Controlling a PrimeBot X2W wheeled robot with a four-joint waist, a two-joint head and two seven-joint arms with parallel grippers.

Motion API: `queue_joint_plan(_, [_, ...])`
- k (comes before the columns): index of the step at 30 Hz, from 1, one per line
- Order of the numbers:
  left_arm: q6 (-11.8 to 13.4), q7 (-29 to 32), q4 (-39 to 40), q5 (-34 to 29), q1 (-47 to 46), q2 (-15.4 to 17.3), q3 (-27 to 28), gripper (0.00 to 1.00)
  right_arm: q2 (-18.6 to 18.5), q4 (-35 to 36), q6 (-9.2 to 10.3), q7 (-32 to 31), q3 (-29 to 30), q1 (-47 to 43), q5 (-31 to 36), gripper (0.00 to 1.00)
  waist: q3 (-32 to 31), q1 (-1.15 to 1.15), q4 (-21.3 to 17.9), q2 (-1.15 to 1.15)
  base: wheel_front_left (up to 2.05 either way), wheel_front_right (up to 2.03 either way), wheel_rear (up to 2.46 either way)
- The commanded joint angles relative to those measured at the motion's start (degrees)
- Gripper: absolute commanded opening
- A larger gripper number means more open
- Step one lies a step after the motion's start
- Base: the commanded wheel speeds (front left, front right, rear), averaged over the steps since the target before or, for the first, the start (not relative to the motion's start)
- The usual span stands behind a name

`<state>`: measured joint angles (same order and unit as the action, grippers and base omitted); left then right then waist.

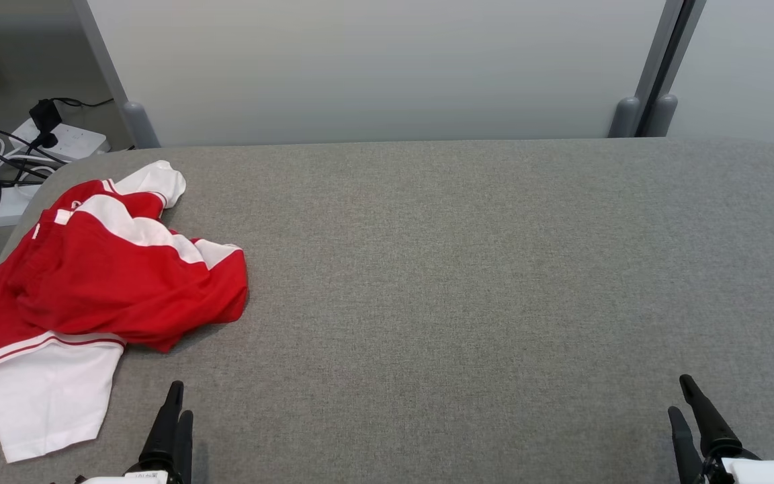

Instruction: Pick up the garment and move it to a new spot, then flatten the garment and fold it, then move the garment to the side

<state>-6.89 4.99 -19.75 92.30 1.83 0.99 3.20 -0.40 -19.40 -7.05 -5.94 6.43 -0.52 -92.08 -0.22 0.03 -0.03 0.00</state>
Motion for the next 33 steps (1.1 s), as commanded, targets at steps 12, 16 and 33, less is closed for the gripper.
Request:
queue_joint_plan(12, [-0.2,-2.4,3.2,-5.3,-2.8,0.9,-1.7,1.00,-2.0,2.5,-0.19,3.3,-3.1,2.1,4.2,1.00,-0.4,-0.03,0.1,0.00,0.00,0.00,0.00])
queue_joint_plan(16, [-0.2,-3.1,3.6,-8.6,-2.9,0.9,-2.0,1.00,-2.2,2.9,-0.20,4.0,-3.6,2.4,7.6,1.00,-0.6,-0.03,0.1,0.00,0.00,0.00,0.00])
queue_joint_plan(33, [2.5,-5.9,7.0,-26.5,-3.2,1.0,-3.1,1.00,-3.4,6.0,-0.24,6.9,-7.2,3.1,23.1,1.00,-1.2,-0.03,0.1,0.00,0.00,0.00,0.00])
